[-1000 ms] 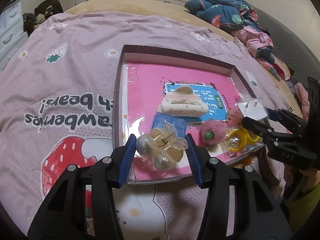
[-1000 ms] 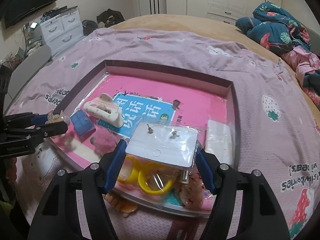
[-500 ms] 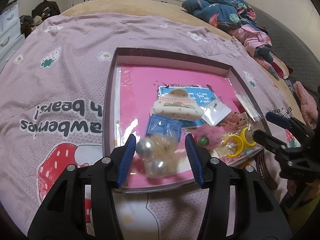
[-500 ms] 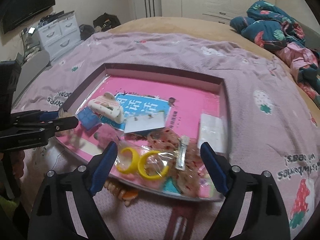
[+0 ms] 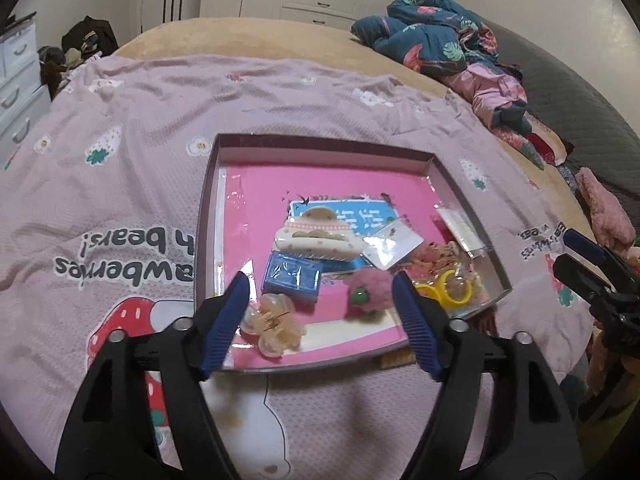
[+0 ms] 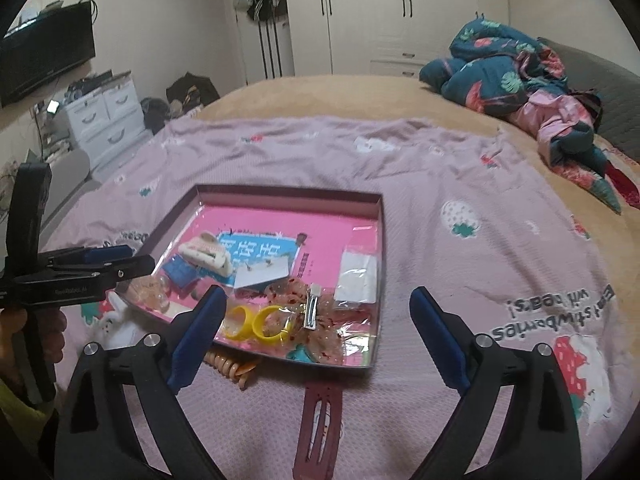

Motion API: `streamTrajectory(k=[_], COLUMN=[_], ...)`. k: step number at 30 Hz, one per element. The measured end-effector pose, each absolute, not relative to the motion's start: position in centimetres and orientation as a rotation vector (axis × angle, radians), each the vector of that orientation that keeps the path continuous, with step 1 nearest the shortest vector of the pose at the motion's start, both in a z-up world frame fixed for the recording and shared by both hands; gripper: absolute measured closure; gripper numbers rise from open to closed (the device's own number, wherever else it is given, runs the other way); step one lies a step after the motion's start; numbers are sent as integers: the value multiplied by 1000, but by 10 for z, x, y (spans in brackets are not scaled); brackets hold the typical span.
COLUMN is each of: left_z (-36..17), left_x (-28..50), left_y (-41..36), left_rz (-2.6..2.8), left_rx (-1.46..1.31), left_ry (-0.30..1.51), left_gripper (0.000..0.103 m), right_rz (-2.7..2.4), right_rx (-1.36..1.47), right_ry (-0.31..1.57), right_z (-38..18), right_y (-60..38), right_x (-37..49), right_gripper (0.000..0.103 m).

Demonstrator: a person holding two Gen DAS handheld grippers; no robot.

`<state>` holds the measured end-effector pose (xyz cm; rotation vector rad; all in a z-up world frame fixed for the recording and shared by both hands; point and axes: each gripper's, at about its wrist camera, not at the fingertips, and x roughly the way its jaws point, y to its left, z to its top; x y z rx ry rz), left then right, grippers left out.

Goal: Organize jewelry
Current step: 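Withdraw both tools from the tray toward the remaining jewelry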

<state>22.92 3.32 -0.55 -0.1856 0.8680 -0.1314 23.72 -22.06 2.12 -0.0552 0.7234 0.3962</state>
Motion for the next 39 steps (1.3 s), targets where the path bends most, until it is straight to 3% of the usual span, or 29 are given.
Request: streamTrajectory(k=[4,8,39], left_z=[9,23,41], left_x=[215,201,114], left_y=[35,34,14], left_rz=[-121,-117,-141], left_rx=[-205,-212,-160], left_ry=[834,797,739], left_gripper=[18,10,9], right_rz=[393,391,407], right_rx=[-49,-46,-78], right_ry=[693,672,659], right_z=[33,41,46], right_y=[-228,-234,-246], right_x=[223,211,132], right_gripper=[8,7,7])
